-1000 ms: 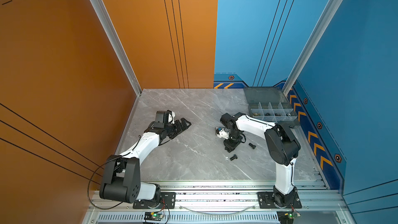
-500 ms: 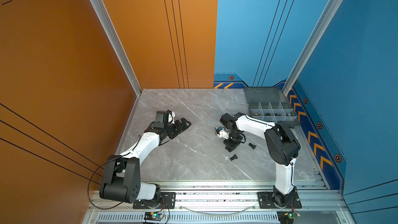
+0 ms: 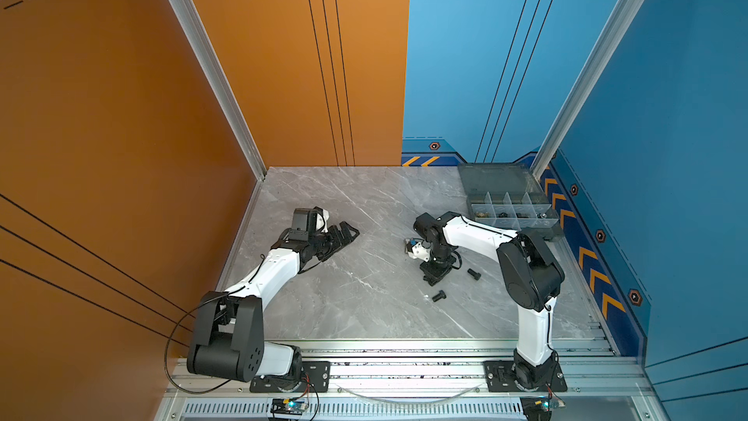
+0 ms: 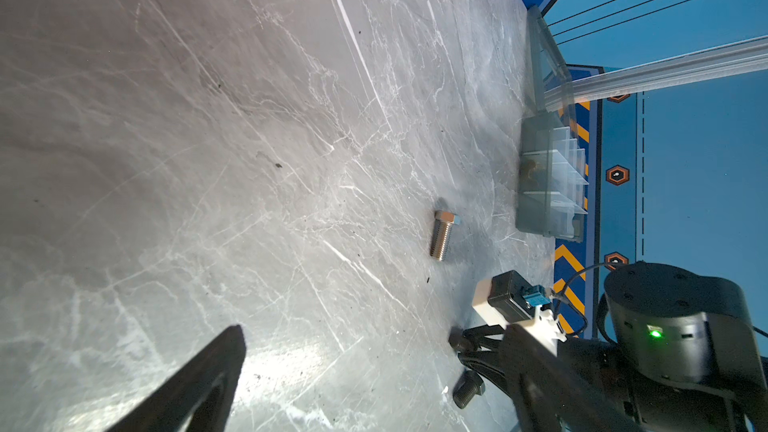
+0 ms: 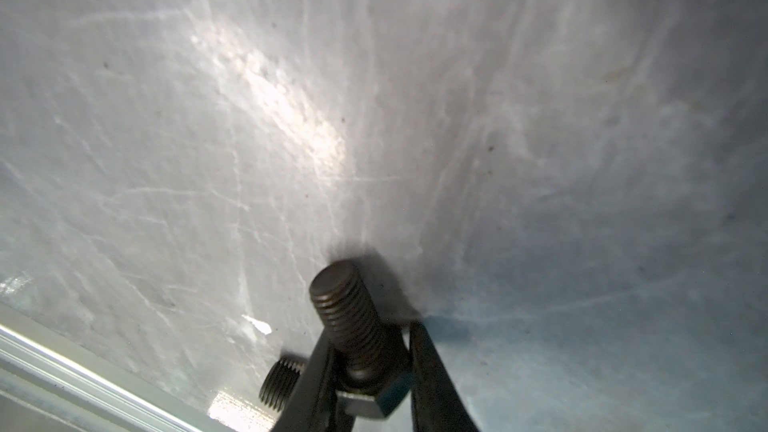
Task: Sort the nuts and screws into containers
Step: 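Close the right gripper on the black bolt's head, then lift the black bolt with the right gripper and carry it to the box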
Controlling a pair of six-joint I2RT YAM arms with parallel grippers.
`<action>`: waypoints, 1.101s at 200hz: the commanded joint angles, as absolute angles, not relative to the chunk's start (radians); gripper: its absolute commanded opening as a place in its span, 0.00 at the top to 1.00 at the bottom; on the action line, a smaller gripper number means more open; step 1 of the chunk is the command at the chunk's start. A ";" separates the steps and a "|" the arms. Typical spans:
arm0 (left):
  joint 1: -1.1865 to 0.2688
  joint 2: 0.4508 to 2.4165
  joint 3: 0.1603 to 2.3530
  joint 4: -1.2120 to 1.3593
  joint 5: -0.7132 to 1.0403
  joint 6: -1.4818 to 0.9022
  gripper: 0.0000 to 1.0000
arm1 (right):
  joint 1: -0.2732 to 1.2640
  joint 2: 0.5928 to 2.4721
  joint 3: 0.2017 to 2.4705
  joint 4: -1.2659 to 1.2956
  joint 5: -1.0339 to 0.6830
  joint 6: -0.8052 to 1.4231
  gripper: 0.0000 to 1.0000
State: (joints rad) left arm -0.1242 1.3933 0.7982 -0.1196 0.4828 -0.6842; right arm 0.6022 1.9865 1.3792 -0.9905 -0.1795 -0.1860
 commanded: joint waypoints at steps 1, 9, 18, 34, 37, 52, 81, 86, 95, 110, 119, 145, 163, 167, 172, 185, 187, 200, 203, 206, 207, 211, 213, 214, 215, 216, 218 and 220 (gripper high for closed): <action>-0.113 1.384 0.782 -0.103 0.501 -0.669 0.02 | 0.594 1.967 1.393 -1.020 -0.173 -0.167 0.97; -0.111 1.386 0.781 -0.102 0.503 -0.667 0.02 | 0.592 1.960 1.394 -1.020 -0.174 -0.164 0.98; -0.112 1.387 0.780 -0.100 0.503 -0.668 0.02 | 0.589 1.952 1.398 -1.020 -0.180 -0.164 0.98; -0.109 1.388 0.777 -0.096 0.504 -0.667 0.02 | 0.583 1.939 1.406 -1.019 -0.182 -0.163 0.99; -0.109 1.387 0.776 -0.094 0.504 -0.669 0.02 | 0.582 1.936 1.407 -1.019 -0.185 -0.164 0.99; -0.109 1.390 0.772 -0.091 0.506 -0.669 0.02 | 0.570 1.916 1.410 -1.011 -0.205 -0.164 1.00; -0.103 1.388 0.767 -0.089 0.509 -0.671 0.02 | 0.532 1.860 1.411 -0.990 -0.229 -0.157 1.00; -0.103 1.387 0.767 -0.087 0.510 -0.671 0.02 | 0.522 1.848 1.411 -0.988 -0.229 -0.157 1.00; -0.103 1.385 0.768 -0.086 0.512 -0.671 0.02 | 0.497 1.827 1.411 -0.985 -0.229 -0.157 1.00; -0.100 1.383 0.767 -0.088 0.511 -0.670 0.02 | 0.444 1.791 1.413 -0.981 -0.230 -0.151 1.00; -0.100 1.384 0.767 -0.086 0.513 -0.671 0.02 | 0.408 1.771 1.417 -0.980 -0.223 -0.146 1.00; -0.098 1.385 0.765 -0.081 0.515 -0.672 0.02 | 0.296 1.730 1.437 -0.980 -0.203 -0.134 1.00; -0.097 1.387 0.766 -0.080 0.517 -0.672 0.02 | 0.217 1.719 1.460 -0.978 -0.191 -0.122 1.00; -0.097 1.387 0.765 -0.080 0.517 -0.672 0.02 | 0.200 1.719 1.467 -0.977 -0.187 -0.117 1.00; -0.097 1.386 0.766 -0.081 0.518 -0.672 0.02 | 0.182 1.720 1.476 -0.977 -0.177 -0.113 1.00; -0.097 1.387 0.766 -0.080 0.516 -0.672 0.02 | 0.135 1.732 1.501 -0.979 -0.175 -0.102 1.00; -0.098 1.387 0.765 -0.081 0.516 -0.672 0.02 | 0.128 1.733 1.509 -0.978 -0.177 -0.100 1.00; -0.098 1.388 0.765 -0.079 0.515 -0.674 0.02 | 0.090 1.753 1.538 -0.977 -0.173 -0.091 1.00; -0.098 1.388 0.765 -0.078 0.516 -0.675 0.02 | 0.083 1.760 1.545 -0.977 -0.171 -0.087 1.00; -0.097 1.388 0.766 -0.079 0.516 -0.674 0.02 | 0.076 1.767 1.554 -0.978 -0.168 -0.083 1.00; -0.098 1.388 0.766 -0.079 0.515 -0.674 0.02 | 0.074 1.770 1.558 -0.979 -0.167 -0.082 1.00; -0.098 1.388 0.765 -0.079 0.516 -0.673 0.02 | 0.066 1.780 1.569 -0.980 -0.159 -0.077 1.00; -0.098 1.388 0.767 -0.080 0.516 -0.673 0.02 | 0.063 1.786 1.574 -0.980 -0.154 -0.075 1.00; -0.097 1.388 0.766 -0.079 0.516 -0.673 0.02 | 0.062 1.788 1.578 -0.980 -0.152 -0.073 1.00; -0.098 1.388 0.767 -0.079 0.515 -0.674 0.02 | 0.061 1.791 1.581 -0.979 -0.147 -0.072 1.00; -0.097 1.388 0.766 -0.078 0.515 -0.675 0.02 | 0.059 1.793 1.583 -0.980 -0.145 -0.071 1.00; -0.097 1.388 0.766 -0.080 0.516 -0.675 0.02 | 0.055 1.798 1.586 -0.979 -0.140 -0.067 1.00; -0.098 1.387 0.766 -0.079 0.516 -0.675 0.02 | 0.053 1.803 1.593 -0.979 -0.135 -0.065 1.00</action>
State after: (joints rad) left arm -0.1074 1.3933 0.7788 -0.0925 0.4911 -0.6846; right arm 0.0834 1.7527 1.5200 -0.9840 -0.1822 -0.1101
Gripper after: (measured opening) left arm 0.976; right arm 0.259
